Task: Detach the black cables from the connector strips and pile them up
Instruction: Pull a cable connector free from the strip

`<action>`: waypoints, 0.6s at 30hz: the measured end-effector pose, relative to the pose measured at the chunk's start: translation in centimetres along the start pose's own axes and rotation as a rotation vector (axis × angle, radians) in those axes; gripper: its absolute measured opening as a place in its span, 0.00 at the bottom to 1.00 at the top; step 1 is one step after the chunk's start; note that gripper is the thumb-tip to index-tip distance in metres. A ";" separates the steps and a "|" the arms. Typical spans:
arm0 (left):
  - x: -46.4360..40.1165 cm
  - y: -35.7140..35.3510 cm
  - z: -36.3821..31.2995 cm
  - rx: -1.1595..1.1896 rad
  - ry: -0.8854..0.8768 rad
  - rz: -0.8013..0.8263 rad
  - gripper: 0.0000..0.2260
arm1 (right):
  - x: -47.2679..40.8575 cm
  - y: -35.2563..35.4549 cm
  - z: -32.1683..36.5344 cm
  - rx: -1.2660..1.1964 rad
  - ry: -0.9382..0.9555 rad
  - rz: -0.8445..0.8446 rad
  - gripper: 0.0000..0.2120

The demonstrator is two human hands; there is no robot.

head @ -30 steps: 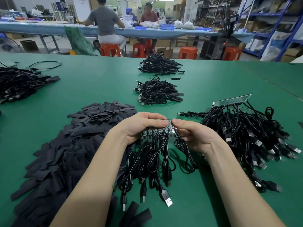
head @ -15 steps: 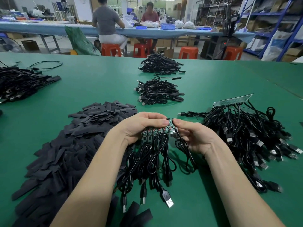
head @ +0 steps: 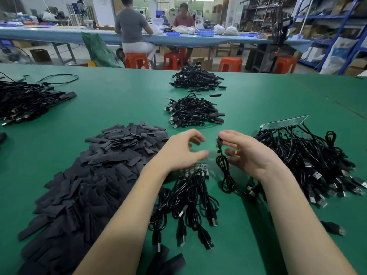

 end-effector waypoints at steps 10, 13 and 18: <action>0.2 -3.8 -2.5 0.925 0.083 -0.353 0.05 | -0.2 -0.9 0.1 -0.140 0.022 0.010 0.09; 0.5 -3.9 -1.7 1.010 0.119 -0.408 0.06 | 0.1 -0.8 0.5 0.067 0.045 -0.135 0.10; 0.7 -3.8 -0.6 1.153 0.186 -0.486 0.06 | 2.7 -1.9 4.2 0.431 0.419 -0.405 0.06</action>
Point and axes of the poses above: each hand's wrist, its own x-axis away from the middle knuckle, its own y-axis out of the back of the hand, z = x × y, the point moved 5 cm from there along -x, towards the middle knuckle, and after that the axes turned 11 degrees about -y, right-handed, at the moved point
